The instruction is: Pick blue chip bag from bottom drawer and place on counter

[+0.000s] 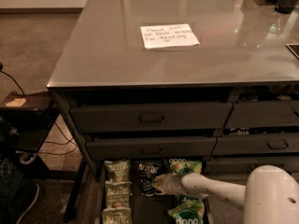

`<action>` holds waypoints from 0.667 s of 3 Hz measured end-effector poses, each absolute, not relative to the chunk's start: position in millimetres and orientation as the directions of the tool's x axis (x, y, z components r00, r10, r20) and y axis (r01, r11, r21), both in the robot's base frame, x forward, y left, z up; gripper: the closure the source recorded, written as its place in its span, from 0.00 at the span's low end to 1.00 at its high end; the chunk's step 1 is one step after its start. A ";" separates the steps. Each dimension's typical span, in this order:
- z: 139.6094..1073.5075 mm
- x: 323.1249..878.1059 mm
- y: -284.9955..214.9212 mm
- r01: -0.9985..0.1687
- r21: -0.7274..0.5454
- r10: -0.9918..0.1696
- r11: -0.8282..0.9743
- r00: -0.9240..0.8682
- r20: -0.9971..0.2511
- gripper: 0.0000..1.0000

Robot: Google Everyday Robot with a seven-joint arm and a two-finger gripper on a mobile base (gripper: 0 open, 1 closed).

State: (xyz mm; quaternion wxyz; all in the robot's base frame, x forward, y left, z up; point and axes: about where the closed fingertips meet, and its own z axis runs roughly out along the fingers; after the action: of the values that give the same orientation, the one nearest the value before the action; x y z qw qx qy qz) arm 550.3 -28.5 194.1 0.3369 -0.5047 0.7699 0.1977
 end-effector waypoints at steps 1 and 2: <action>215.1 514.1 -38.9 -0.924 -0.009 -0.644 0.382 -0.260 -0.719 1.00; 248.6 481.9 -49.1 -0.932 -0.006 -0.648 0.362 -0.247 -0.720 1.00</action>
Offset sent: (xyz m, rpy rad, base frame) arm -0.1111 -0.0335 0.1011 0.0093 0.0267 0.0897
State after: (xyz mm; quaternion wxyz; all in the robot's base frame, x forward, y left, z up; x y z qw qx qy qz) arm 481.9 -49.1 248.6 0.3243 -0.5207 0.7588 0.2187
